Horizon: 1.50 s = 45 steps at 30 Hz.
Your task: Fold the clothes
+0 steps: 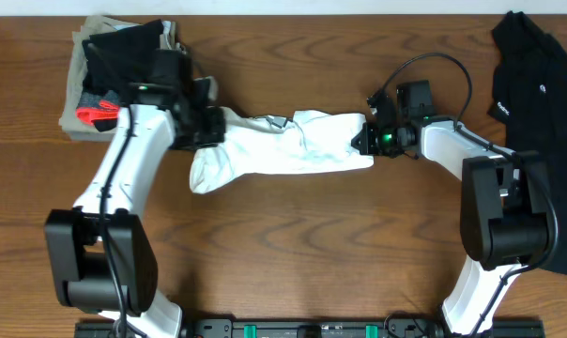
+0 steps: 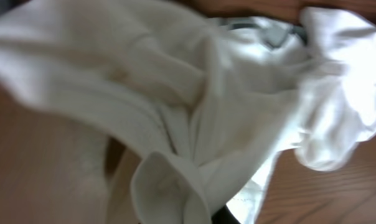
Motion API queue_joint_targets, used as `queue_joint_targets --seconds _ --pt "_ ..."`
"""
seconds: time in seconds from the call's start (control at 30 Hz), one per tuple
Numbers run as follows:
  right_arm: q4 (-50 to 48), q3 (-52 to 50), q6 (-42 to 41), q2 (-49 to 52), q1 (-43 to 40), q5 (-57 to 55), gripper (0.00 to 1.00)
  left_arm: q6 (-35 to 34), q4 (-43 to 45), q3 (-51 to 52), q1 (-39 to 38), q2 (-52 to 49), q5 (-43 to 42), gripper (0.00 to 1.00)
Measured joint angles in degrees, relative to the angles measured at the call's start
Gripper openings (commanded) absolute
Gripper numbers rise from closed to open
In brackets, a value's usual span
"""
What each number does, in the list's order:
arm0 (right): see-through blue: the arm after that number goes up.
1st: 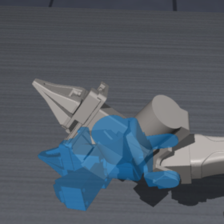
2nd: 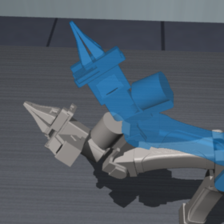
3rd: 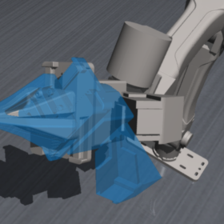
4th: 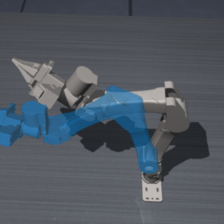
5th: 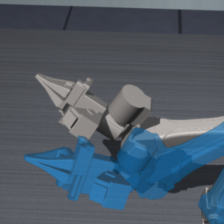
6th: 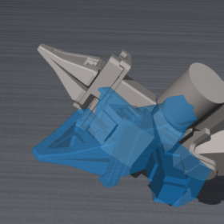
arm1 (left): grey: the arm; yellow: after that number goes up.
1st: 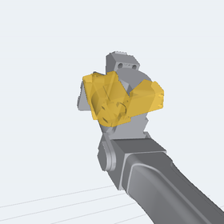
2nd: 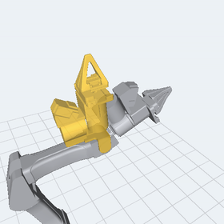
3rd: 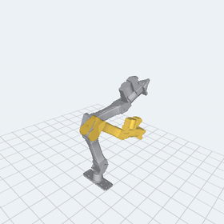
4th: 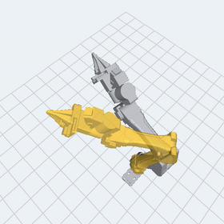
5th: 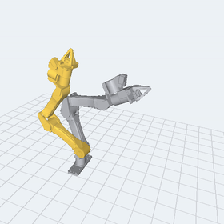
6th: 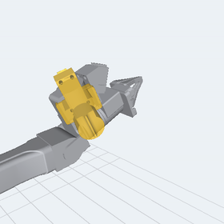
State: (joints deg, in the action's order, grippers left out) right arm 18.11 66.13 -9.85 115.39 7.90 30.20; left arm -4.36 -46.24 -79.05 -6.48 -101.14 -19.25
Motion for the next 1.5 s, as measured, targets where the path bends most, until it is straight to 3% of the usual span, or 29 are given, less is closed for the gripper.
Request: queue_joint_targets --seconds 0.6,0.97,1.03,1.1,1.13,1.5 --pt "2.0 0.5 1.2 0.0 0.0 0.1 0.01 -0.2 20.3 0.0 -22.3 -0.5 2.8 0.06" --pt "2.1 0.5 1.3 0.1 0.0 0.0 0.01 -0.2 28.8 0.0 -31.2 -10.3 4.5 0.08" --pt "2.1 0.5 1.3 0.1 0.0 0.1 0.01 -0.1 29.6 0.0 -31.8 -11.2 4.6 0.42" --pt "2.2 0.5 1.3 0.1 0.0 0.1 0.01 -0.2 30.4 0.0 -32.2 -11.6 4.6 0.88" --pt "2.2 0.5 1.3 0.0 0.0 0.1 0.01 -0.2 30.7 0.0 -32.2 -11.6 4.6 0.98" --pt "2.6 0.5 1.6 0.0 0.0 0.3 0.01 -3.2 29.8 0.0 -28.1 -8.1 5.4 0.98"
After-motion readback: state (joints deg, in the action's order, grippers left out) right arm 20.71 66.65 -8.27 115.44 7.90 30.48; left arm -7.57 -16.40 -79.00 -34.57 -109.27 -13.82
